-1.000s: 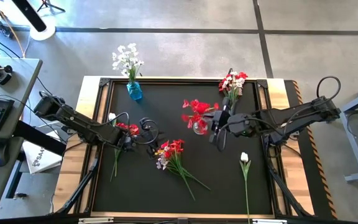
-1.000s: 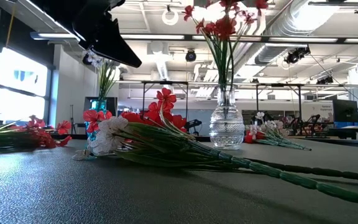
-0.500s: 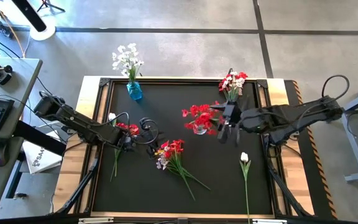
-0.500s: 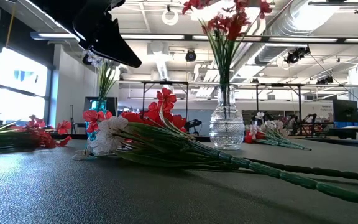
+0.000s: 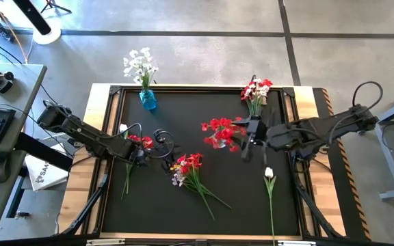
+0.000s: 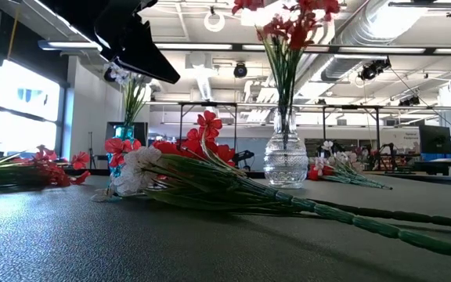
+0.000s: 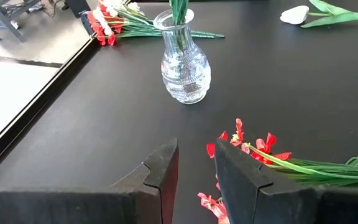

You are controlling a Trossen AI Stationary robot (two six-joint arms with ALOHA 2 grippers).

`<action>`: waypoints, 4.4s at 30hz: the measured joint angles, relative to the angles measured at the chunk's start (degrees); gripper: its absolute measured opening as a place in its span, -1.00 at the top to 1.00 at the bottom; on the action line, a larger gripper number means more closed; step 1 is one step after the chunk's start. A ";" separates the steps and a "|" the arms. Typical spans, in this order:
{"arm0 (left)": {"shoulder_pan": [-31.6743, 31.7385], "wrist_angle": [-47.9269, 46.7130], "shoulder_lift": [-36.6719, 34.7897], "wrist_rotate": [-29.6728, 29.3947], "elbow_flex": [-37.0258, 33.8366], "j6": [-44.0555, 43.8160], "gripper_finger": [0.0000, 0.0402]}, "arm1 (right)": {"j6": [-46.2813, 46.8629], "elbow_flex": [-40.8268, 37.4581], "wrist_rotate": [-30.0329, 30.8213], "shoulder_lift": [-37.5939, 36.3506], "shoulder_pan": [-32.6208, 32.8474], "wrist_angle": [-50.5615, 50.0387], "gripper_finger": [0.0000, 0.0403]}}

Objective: Sort flowers into vase by color
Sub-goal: Put the top left red flower into the transparent vase, then adjust the red flowers, then put the left white flower into the blue vase

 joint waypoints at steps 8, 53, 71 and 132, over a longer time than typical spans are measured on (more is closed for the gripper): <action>0.00 -0.09 0.00 0.00 0.00 0.02 0.53 | 1.75 -0.02 -0.04 2.02 -4.90 -0.79 -0.12; 0.00 -1.79 0.00 -0.02 0.04 -2.58 0.53 | 31.24 11.67 6.64 2.56 12.50 -32.17 -0.51; -1.41 -33.28 -0.04 14.96 0.04 -38.18 0.53 | 61.01 -10.18 -6.27 18.26 22.43 -24.80 -0.47; -6.33 -44.55 0.22 7.18 -16.94 -91.18 0.25 | 40.83 -13.73 7.41 22.83 16.58 -2.59 -0.47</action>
